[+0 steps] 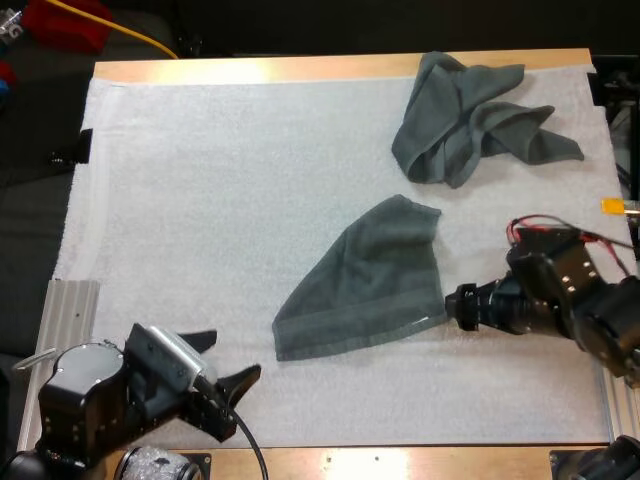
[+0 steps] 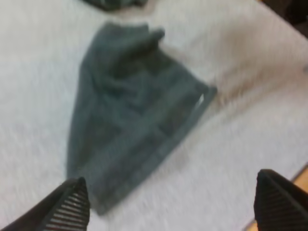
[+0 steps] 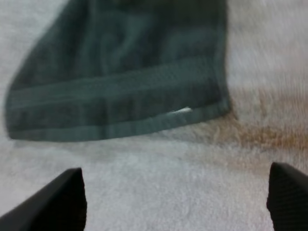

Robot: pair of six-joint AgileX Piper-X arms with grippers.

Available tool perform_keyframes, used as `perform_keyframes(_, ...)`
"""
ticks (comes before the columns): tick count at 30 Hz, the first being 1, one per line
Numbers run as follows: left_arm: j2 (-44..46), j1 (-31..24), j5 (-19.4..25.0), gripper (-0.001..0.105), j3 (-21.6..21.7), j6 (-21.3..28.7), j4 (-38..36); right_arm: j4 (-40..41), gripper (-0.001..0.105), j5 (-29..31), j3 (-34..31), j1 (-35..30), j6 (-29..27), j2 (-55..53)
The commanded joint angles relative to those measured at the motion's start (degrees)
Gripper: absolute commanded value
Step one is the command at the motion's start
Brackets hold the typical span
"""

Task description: Pick towel from pile, fold and stack

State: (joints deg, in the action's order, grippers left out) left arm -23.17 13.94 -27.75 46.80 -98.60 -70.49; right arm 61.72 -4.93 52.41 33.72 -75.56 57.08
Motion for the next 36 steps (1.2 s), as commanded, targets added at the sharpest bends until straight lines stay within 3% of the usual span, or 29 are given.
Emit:
perform_keyframes(1, 0.0, 0.2, -0.4, 0.068, 0.4, -0.5, -1.4, -1.8, 0.074, -0.4, -1.1, 0.1, 1.0, -0.3)
perform_keyframes(5, 0.1, 0.2, -0.4, 0.068, 0.4, -0.5, -5.6, -7.6, 0.074, -0.5, -6.3, 0.1, 3.3, -0.3)
perform_keyframes(12, 0.1, 0.2, -0.4, 0.068, 0.4, -0.5, -6.1, -15.3, 0.074, -1.8, -13.5, -0.9, 8.6, -0.1)
perform_keyframes(20, 0.1, 0.2, -0.4, 0.068, 0.4, -0.5, -6.1, -29.1, 0.074, -12.4, -20.9, -9.4, 16.4, 5.7)
perform_keyframes(36, 0.1, 0.2, -0.4, 0.068, 0.4, -0.5, -5.9, -46.0, 0.074, -19.3, -22.1, -10.3, 23.0, 23.9)
